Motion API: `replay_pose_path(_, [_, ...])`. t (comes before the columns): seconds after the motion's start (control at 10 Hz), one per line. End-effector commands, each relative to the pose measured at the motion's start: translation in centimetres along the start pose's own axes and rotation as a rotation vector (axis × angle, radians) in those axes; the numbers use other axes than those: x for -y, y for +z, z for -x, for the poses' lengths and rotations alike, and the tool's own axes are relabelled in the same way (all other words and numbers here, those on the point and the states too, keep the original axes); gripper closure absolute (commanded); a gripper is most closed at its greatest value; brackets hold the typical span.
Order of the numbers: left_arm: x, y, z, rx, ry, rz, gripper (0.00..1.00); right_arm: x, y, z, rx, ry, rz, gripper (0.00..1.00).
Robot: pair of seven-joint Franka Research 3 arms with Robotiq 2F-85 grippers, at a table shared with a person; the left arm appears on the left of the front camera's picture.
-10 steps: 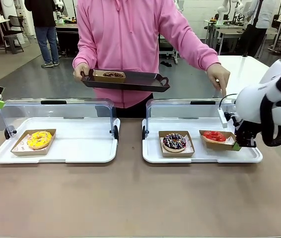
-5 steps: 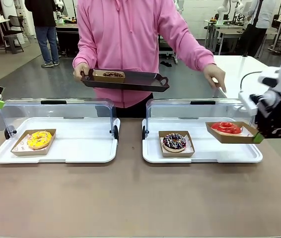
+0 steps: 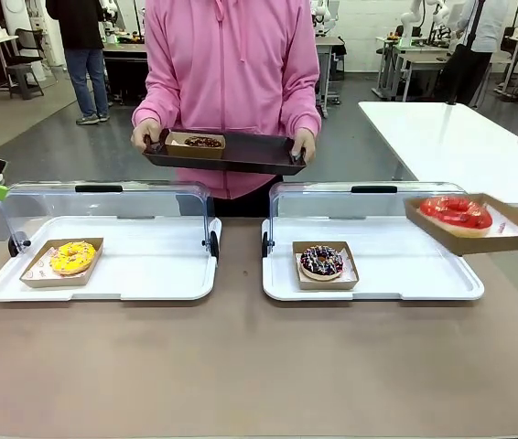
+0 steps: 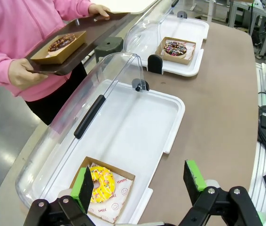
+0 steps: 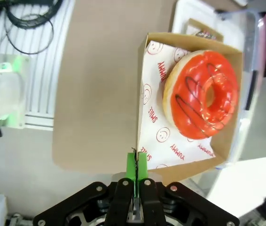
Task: Provide the desired donut to the person.
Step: Pick up and lift the Paper togo box containing the Donut pointed at by the person.
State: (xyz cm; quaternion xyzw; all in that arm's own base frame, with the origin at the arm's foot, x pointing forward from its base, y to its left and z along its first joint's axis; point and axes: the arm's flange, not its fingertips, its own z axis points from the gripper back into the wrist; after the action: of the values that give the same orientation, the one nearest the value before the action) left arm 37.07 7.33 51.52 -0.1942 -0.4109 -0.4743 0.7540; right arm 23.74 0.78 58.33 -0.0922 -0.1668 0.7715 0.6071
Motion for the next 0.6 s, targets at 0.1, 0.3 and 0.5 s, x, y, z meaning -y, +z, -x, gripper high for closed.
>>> replay_pose_path(0.1, [0.0, 0.0, 0.1, 0.003, 0.001, 0.001, 0.00, 0.0, 0.0, 0.0, 0.000, 0.000, 0.000, 1.00])
replay_pose_path(0.3, [0.0, 0.0, 0.1, 0.003, 0.001, 0.001, 0.00, 0.0, 0.0, 0.0, 0.000, 0.000, 0.000, 1.00])
replay_pose_path(0.5, [0.0, 0.0, 0.1, 0.003, 0.001, 0.001, 0.00, 0.0, 0.0, 0.0, 0.000, 0.000, 0.000, 1.00])
